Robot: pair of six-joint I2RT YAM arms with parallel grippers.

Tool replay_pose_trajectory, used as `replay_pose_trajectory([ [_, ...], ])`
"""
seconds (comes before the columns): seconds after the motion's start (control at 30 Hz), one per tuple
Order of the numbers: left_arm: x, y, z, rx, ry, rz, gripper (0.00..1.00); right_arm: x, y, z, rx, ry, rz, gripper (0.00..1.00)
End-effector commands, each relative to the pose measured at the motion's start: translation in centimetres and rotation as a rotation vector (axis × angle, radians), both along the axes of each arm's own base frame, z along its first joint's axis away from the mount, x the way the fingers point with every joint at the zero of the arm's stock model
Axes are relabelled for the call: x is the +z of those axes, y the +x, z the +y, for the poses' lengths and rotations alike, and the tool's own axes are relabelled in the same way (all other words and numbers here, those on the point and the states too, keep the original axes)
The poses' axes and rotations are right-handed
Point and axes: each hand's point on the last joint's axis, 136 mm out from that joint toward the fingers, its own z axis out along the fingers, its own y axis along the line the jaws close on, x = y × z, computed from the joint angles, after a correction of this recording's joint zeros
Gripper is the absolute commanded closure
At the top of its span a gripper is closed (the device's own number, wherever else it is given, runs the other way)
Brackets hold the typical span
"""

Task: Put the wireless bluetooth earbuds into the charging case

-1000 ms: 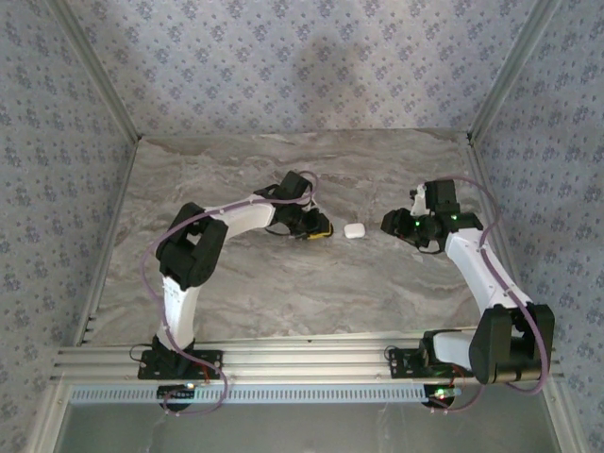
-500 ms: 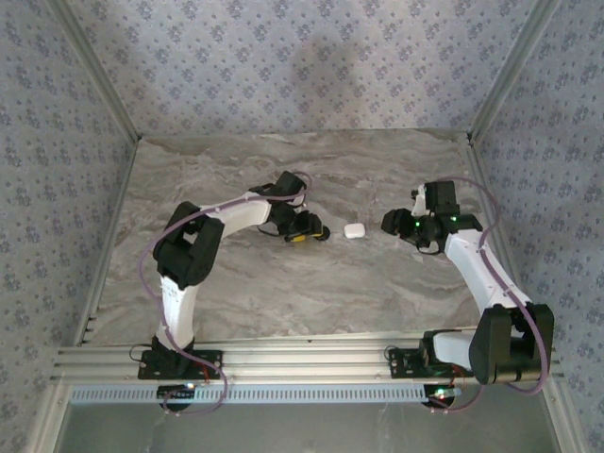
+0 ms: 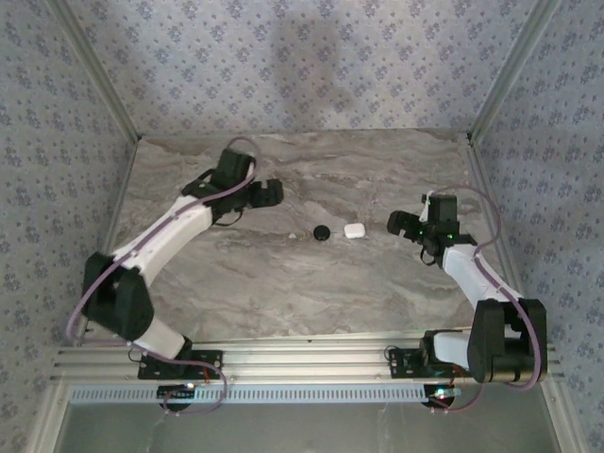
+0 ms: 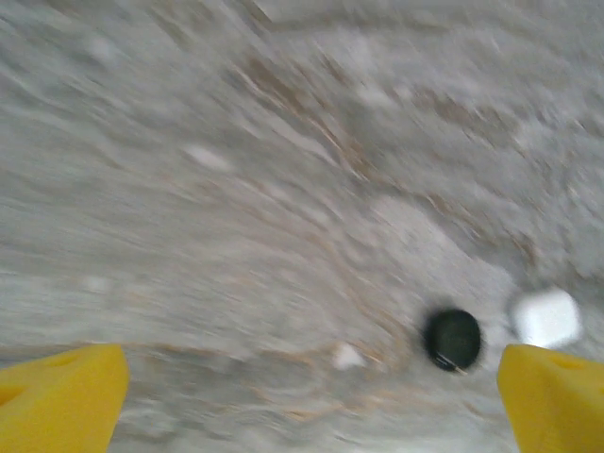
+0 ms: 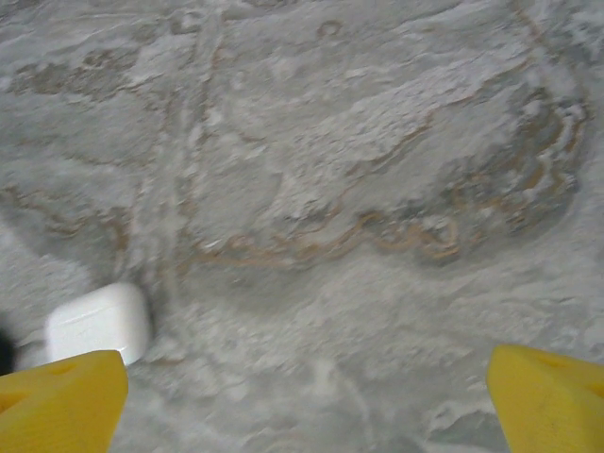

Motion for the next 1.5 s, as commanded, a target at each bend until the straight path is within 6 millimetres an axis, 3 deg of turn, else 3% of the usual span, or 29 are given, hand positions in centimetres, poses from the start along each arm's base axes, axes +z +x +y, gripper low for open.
replay_pose_trajectory([
  [0.0,1.7,0.1,6.6,0.130,0.220,-0.196,0.00,2.1,2.7,-2.0,-0.019,-0.088,-0.179,0.00],
  [0.17,1.8,-1.7,14.1,0.330,0.397,-0.419,0.00,3.6,4.2,-2.3,0.025,-0.176,-0.349,0.00],
  [0.3,-1.4,-3.0,19.0,0.461,0.415,-0.384,0.01,3.1,4.6,-2.6,0.055,-0.208,-0.331,0.00],
  [0.4,-3.8,-3.7,21.2,0.508,0.457,-0.364,0.00,3.3,4.5,-2.8,0.084,-0.289,-0.410,0.00],
  [0.57,-8.0,-4.1,21.3,0.468,0.421,-0.409,0.00,1.0,4.4,-2.9,0.088,-0.276,-0.400,0.00],
  [0.73,-7.5,-2.3,20.1,0.384,0.392,-0.508,0.00,-1.3,4.4,-3.0,0.075,-0.273,-0.433,0.00],
  [0.9,-8.7,0.3,17.9,0.215,0.426,-0.525,0.00,-1.6,4.4,-2.8,0.098,-0.261,-0.417,0.00],
  [0.97,-9.0,0.7,19.5,0.300,0.417,-0.531,0.00,-1.7,4.7,-2.4,0.126,-0.258,-0.407,0.00],
  [1.03,-10.6,0.4,21.2,0.349,0.334,-0.485,0.00,-1.7,4.7,-2.5,0.123,-0.261,-0.407,0.00],
  [1.07,-10.2,0.9,22.3,0.406,0.325,-0.538,0.00,-1.7,4.7,-2.4,0.121,-0.266,-0.401,0.00],
  [1.1,-10.5,1.1,22.6,0.409,0.307,-0.478,0.00,-1.7,4.8,-2.5,0.111,-0.276,-0.399,0.00],
  [1.13,-11.2,1.0,22.5,0.392,0.308,-0.411,0.00,-1.7,4.8,-2.8,0.092,-0.284,-0.394,0.00],
  [1.17,-10.8,1.2,22.3,0.382,0.310,-0.480,0.00,-1.7,4.8,-2.9,0.087,-0.290,-0.391,0.00],
  [1.47,-10.9,1.3,22.0,0.363,0.316,-0.449,0.00,-1.7,4.8,-2.8,0.087,-0.293,-0.391,0.00],
])
